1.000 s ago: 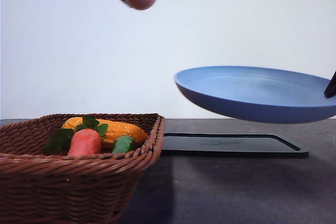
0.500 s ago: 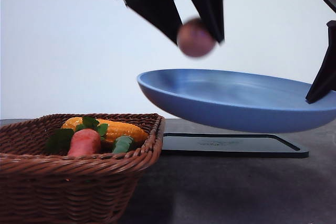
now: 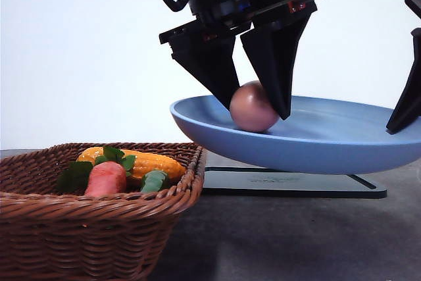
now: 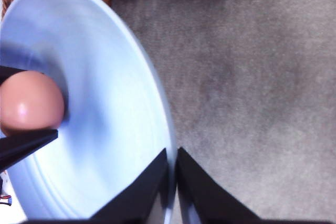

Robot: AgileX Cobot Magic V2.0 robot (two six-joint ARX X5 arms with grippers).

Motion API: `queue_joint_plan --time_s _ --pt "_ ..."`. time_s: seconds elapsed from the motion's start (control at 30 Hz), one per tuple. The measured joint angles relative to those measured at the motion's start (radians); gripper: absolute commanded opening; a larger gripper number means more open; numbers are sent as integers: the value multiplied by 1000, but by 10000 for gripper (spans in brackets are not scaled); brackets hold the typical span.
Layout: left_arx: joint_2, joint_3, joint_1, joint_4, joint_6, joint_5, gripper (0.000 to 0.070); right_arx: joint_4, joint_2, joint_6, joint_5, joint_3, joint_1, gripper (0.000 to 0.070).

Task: Transfer egg from basket to plate and serve

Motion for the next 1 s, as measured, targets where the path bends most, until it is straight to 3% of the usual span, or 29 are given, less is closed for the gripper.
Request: queue_joint_plan --time_s 0.07,0.13,0.4,0.63,0.8,1.0 --pt "0 0 0 0 0 0 389 -10 0 0 0 0 0 0" --pt "0 0 0 0 0 0 415 -22 0 0 0 0 0 0" --pt "-49 0 0 -16 0 -12 414 -44 3 0 3 0 0 0" --pt "-248 0 8 -35 0 -94 410 -28 88 -6 -2 0 -25 0" --pt "-387 0 35 -69 0 -150 410 51 174 -11 -21 8 -72 0" --pt "-573 0 67 -101 0 -270 409 82 318 -33 -29 109 -152 0"
